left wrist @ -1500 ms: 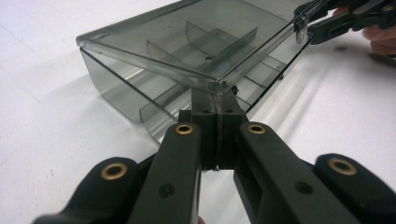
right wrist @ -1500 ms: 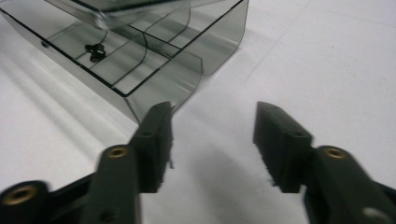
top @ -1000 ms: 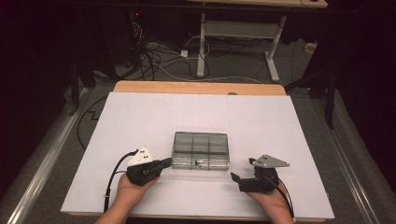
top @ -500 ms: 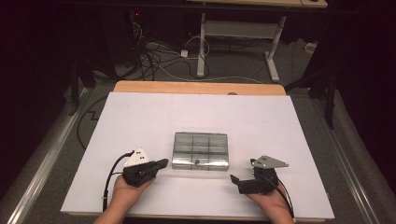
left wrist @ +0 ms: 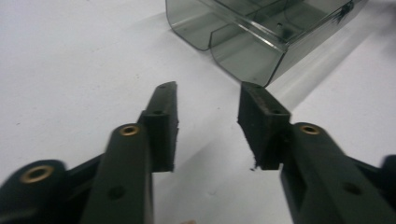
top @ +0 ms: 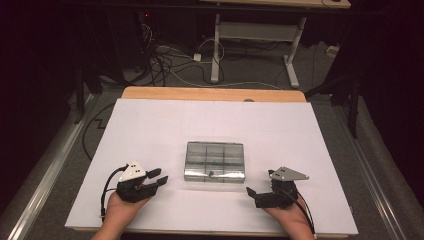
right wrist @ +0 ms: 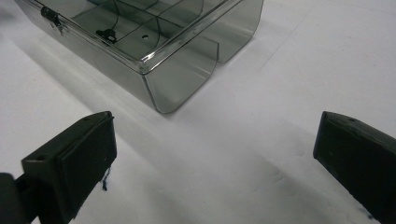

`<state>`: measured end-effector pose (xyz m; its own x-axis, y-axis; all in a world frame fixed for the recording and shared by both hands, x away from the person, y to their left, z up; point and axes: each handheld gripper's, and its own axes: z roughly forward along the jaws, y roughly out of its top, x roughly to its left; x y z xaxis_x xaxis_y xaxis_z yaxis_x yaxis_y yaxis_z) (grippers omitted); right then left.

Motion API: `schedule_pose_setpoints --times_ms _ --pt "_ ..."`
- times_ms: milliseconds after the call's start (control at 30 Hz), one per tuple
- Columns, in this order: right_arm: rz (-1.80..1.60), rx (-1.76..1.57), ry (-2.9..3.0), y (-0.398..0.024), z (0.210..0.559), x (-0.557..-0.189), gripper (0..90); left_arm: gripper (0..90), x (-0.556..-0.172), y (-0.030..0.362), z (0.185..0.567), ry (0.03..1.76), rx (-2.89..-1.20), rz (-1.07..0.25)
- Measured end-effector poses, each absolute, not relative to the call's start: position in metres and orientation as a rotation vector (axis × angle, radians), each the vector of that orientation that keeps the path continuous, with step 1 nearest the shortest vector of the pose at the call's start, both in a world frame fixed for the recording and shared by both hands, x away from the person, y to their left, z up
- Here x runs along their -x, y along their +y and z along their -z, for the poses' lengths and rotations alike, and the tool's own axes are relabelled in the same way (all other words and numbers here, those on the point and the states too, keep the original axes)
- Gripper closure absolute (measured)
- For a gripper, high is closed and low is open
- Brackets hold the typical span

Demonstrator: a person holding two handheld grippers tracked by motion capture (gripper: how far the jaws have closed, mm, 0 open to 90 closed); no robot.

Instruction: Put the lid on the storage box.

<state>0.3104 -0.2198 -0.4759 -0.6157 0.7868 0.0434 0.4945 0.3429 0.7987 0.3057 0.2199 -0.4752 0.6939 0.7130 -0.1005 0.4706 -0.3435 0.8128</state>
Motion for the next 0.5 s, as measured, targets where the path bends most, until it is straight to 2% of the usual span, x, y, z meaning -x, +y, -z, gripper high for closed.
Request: schedule_pose_setpoints --times_ms 300,500 --pt "-1.176 -1.12 2.247 -0.2202 0.4753 -0.3095 0.0 16.9 -0.3076 0.2184 0.4787 0.946 -2.031 -0.358" --pt "-1.185 -1.117 2.236 -0.221 0.4743 -0.3078 0.0 3.2 -0.3085 0.2196 0.478 0.961 -2.017 -0.356"
